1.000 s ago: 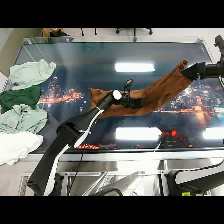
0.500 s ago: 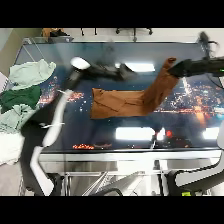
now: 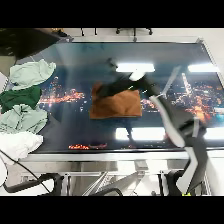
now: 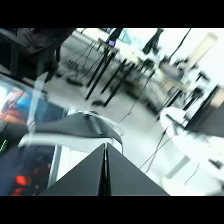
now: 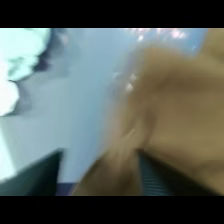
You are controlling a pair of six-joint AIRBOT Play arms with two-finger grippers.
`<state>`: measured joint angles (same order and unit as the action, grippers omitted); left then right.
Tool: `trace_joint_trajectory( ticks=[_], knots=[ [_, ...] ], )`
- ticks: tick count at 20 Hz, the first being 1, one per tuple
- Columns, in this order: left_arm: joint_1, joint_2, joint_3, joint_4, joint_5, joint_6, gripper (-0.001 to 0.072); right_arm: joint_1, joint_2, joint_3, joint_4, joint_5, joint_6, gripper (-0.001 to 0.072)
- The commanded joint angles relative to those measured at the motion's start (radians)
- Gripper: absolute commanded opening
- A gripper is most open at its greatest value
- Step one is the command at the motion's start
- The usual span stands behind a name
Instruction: Fold the shirts.
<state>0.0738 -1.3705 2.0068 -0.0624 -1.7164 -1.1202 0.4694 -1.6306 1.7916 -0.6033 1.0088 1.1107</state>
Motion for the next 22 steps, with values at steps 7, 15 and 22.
trace_joint_trajectory(
  ticks=[7, 15, 22],
  knots=[
    [0.063, 0.076, -0.042, -0.011, -0.079, 0.002, 0.0013, -0.14, 0.092, 0.029, -0.233, 0.036, 0.175, 0.0554],
    [0.062, 0.076, -0.276, -0.012, -0.01, 0.004, 0.0013, -0.453, 0.137, -0.192, -0.431, 0.274, 0.224, 0.0689],
    [0.062, 0.076, -0.32, -0.012, -0.004, 0.005, 0.0014, -0.448, -0.006, -0.236, -0.145, 0.256, 0.066, 0.0606]
  ],
)
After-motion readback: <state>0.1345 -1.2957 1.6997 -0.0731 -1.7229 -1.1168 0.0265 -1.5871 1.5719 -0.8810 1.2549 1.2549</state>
